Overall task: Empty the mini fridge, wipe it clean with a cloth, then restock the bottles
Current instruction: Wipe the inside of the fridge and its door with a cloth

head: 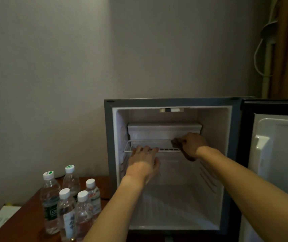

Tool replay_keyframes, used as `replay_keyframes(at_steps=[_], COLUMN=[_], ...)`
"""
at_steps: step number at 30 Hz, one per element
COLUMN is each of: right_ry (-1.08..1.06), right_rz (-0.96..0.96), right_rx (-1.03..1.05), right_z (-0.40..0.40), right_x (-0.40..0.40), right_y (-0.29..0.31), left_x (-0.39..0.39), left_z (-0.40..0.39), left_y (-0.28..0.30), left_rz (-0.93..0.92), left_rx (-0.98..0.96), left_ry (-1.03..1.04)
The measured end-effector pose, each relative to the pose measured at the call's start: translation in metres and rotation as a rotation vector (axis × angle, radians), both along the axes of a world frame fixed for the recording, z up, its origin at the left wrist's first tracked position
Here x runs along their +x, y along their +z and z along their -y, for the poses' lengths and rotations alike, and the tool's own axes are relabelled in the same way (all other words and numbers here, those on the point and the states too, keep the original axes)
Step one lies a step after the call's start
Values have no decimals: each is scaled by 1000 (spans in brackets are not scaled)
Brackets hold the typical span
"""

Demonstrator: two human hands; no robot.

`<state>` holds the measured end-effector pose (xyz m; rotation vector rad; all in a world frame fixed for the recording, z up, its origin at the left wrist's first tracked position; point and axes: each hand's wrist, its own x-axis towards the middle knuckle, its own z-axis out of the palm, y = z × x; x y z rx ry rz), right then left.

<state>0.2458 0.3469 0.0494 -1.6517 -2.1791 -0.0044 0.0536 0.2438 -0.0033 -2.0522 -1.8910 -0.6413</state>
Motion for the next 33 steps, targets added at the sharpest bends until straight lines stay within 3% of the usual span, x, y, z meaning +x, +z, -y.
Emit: replay_keyframes(at_steps=[5,10,20,33], right_ry=[-100,-160,-120,-199], right_rz=[109,163,37,125], right_rx=[-81,-10,4,-30], right_z=[29,29,0,49], right_x=[3,13,-4,14], right_y=[16,10,19,17], left_x=[1,2,-1,-1], left_z=[4,3,-6,0], left_y=[3,0,-9,-8], left_rz=[13,6,-6,15], left_rx=[2,31,55,54], left_ry=[1,3,15,15])
